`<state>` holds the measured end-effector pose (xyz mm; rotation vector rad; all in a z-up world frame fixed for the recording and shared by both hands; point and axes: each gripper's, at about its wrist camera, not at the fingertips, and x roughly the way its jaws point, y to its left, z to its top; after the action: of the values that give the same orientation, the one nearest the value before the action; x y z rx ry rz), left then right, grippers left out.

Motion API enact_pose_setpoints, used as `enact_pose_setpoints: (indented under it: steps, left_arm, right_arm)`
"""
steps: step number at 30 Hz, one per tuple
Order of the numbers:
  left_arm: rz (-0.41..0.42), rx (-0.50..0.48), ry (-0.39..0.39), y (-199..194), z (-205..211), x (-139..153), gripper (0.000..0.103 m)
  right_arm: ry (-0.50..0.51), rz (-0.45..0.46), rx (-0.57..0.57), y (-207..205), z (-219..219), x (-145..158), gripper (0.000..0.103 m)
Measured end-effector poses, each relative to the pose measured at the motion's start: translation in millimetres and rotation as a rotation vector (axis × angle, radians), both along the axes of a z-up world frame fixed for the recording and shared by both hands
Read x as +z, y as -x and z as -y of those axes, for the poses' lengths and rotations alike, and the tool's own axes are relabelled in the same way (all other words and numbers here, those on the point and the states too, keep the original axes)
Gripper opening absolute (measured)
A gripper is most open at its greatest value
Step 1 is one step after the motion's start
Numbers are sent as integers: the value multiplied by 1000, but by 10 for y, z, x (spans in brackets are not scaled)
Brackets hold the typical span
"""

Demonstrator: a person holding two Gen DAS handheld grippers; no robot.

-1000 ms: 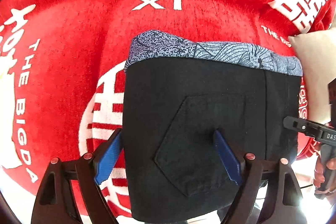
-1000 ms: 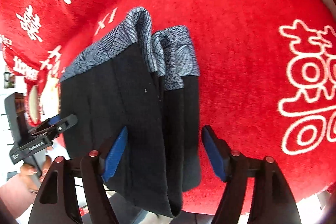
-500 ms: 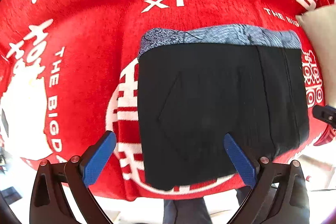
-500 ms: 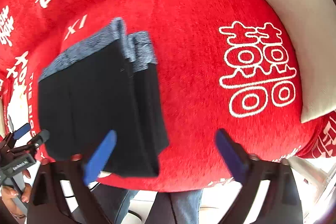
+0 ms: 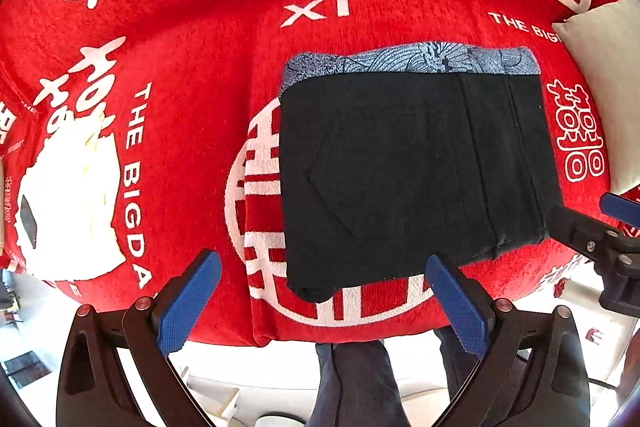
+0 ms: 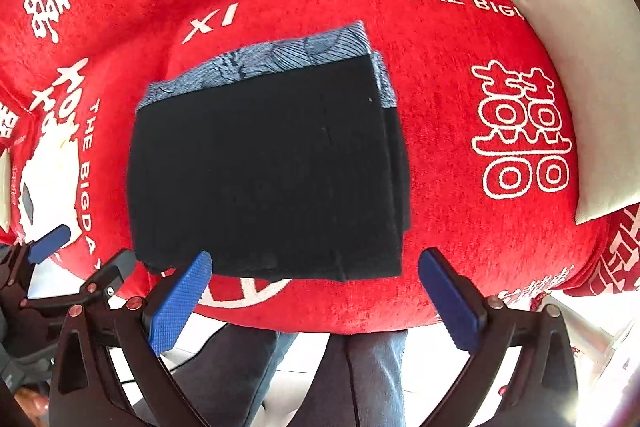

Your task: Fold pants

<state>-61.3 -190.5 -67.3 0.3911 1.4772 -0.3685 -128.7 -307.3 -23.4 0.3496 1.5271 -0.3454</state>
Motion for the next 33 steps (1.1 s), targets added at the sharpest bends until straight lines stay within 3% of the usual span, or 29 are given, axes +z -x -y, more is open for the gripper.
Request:
enact_pose_setpoints:
  steps: [16, 33]
  left_arm:
    - [2, -52, 27, 36, -33, 107, 103]
    - [20, 26, -10, 289, 9, 242, 103]
  right_arm:
    - [81, 8, -30, 37, -192, 219, 103]
    - [66, 12, 39, 156, -183, 305, 103]
